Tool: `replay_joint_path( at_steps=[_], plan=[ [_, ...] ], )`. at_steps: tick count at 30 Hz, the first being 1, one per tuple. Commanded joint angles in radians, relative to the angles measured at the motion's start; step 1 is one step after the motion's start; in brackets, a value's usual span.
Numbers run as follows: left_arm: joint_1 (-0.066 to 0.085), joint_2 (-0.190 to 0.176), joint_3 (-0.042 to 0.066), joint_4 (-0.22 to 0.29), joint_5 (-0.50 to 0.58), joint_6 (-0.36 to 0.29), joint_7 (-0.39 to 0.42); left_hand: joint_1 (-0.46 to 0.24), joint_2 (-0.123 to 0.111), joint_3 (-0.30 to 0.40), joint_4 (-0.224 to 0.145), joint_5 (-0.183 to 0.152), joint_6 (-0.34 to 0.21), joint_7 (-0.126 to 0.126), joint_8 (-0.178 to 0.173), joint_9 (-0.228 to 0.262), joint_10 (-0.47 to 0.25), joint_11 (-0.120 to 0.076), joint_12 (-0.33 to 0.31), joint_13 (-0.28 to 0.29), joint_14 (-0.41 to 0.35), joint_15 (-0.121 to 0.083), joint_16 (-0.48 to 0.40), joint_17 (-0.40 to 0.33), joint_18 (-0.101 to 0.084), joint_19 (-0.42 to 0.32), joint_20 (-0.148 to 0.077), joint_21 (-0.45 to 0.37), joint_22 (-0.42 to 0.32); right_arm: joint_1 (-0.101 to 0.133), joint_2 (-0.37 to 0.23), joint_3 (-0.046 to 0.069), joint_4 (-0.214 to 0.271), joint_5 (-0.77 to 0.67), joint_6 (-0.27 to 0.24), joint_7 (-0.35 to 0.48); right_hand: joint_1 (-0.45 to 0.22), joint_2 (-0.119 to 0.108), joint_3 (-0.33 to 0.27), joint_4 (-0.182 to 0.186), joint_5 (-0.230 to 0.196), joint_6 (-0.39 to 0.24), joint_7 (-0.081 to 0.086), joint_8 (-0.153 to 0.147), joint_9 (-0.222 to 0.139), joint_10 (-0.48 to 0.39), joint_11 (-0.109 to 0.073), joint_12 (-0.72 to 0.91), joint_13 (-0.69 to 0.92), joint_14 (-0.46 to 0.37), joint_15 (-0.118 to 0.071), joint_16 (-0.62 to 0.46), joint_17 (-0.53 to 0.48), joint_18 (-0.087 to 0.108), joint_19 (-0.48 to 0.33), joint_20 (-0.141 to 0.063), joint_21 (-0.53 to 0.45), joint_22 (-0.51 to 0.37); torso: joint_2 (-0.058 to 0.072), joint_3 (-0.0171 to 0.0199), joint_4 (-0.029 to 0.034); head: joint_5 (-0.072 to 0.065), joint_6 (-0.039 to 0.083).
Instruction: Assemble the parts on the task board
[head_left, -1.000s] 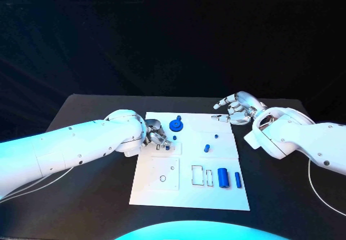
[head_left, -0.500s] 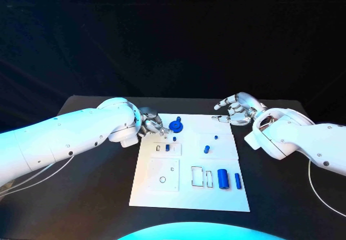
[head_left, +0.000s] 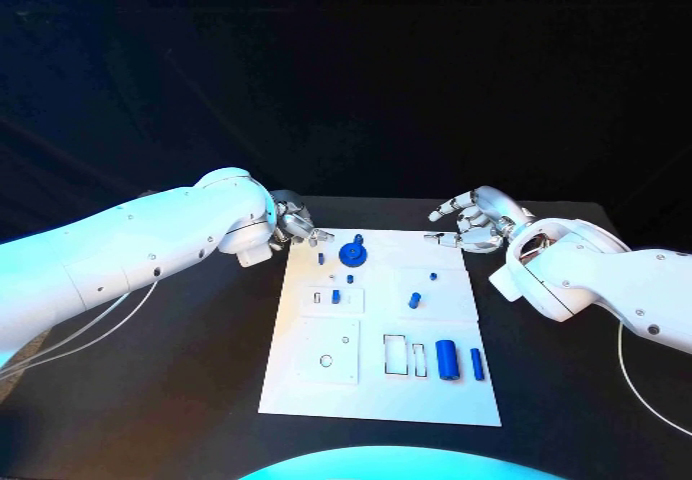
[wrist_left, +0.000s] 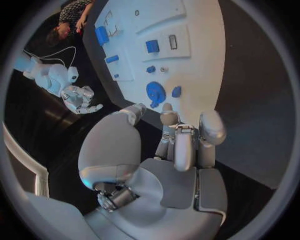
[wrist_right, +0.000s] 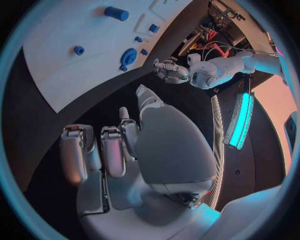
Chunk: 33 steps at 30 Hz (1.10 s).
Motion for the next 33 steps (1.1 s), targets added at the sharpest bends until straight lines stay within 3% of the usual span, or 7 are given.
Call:
replay_joint_path(
  at_steps=[1,6,14,18,22,33],
  plan=[
    [0.003,0.020,-0.003,-0.034,0.001,0.057,0.004,0.009,0.006,-0.008,0.001,0.003,-0.004,0.001,-0.006,-0.002,-0.009,0.000,-0.007,-0.002,0.070,0.007,-0.006,0.148,0.001,-0.006,-0.001,-0.005,-0.002,-0.001,0.001,0.000,0.001,-0.003,0.004,0.011,-0.012,0.001,0.006,0.001,0.005,0.004,-0.002,0.006,-0.001,-0.010,0.000,-0.005,0.043,0.083,0.003,-0.004,0.166,0.018,0.053,0.004,-0.003,0.206,0.003,-0.0024,-0.0014,-0.001,0.000],
    [0.003,0.050,-0.011,-0.085,-0.001,0.079,0.004,0.009,0.007,-0.008,0.001,0.003,-0.003,0.001,-0.007,-0.002,-0.009,0.000,-0.007,-0.002,0.070,0.007,-0.006,0.148,0.001,-0.006,0.000,-0.005,-0.001,-0.001,0.001,0.000,0.001,-0.003,0.004,0.012,-0.012,0.001,0.006,0.001,0.005,0.004,-0.002,0.006,-0.001,-0.010,0.000,-0.005,0.043,0.083,0.003,-0.004,0.166,0.018,0.053,0.004,-0.003,0.206,0.003,-0.0010,-0.0006,-0.001,-0.002],
    [-0.001,0.097,-0.028,-0.162,0.000,0.098,0.005,0.008,0.009,-0.010,0.002,0.001,-0.003,0.002,-0.009,-0.004,-0.012,0.001,-0.008,-0.005,0.070,0.008,-0.006,0.148,0.001,-0.007,0.001,-0.005,-0.002,-0.001,0.005,0.000,0.000,-0.003,0.002,0.014,-0.012,0.001,0.006,0.001,0.005,0.004,-0.002,0.006,-0.001,-0.010,0.000,-0.005,0.043,0.083,0.003,-0.004,0.166,0.018,0.053,0.004,-0.003,0.206,0.005,-0.0035,0.0007,-0.001,-0.006],
    [-0.004,0.113,-0.031,-0.186,0.002,0.102,0.006,0.008,0.009,-0.010,0.001,0.001,-0.003,0.002,-0.010,-0.005,-0.013,0.002,-0.009,-0.006,0.069,0.008,-0.007,0.147,0.001,-0.007,0.001,-0.006,-0.003,-0.001,0.007,0.000,-0.001,-0.003,0.001,0.015,-0.016,0.002,0.006,0.000,0.006,0.003,-0.002,0.007,-0.003,-0.010,-0.001,-0.005,0.043,0.083,0.003,-0.005,0.165,0.019,0.052,0.004,-0.005,0.206,0.007,-0.0045,0.0003,0.001,-0.007],
    [-0.006,0.126,-0.032,-0.207,0.005,0.109,0.007,0.008,0.010,-0.011,0.001,0.001,-0.003,0.003,-0.010,-0.005,-0.014,0.002,-0.010,-0.007,0.069,0.009,-0.006,0.148,0.001,-0.007,0.001,-0.006,-0.003,-0.001,0.009,0.000,-0.002,-0.003,0.001,0.016,-0.016,0.002,0.006,0.000,0.006,0.003,-0.002,0.007,-0.003,-0.010,-0.001,-0.005,0.043,0.083,0.003,-0.005,0.165,0.019,0.052,0.004,-0.005,0.206,0.006,-0.0032,-0.0001,-0.001,-0.012],
    [-0.007,0.135,-0.035,-0.219,0.012,0.135,0.009,0.036,0.015,-0.011,-0.003,-0.001,0.002,0.004,-0.016,-0.012,-0.020,0.004,-0.009,-0.009,0.069,0.011,-0.006,0.148,0.002,-0.010,0.005,-0.007,-0.003,-0.001,0.013,0.000,-0.005,-0.003,0.003,0.016,-0.016,0.002,0.006,0.000,0.006,0.003,-0.002,0.007,-0.003,-0.010,-0.001,-0.005,0.043,0.083,0.003,-0.005,0.165,0.019,0.052,0.004,-0.005,0.206,0.003,-0.0017,0.0022,0.000,-0.015]
  ],
)
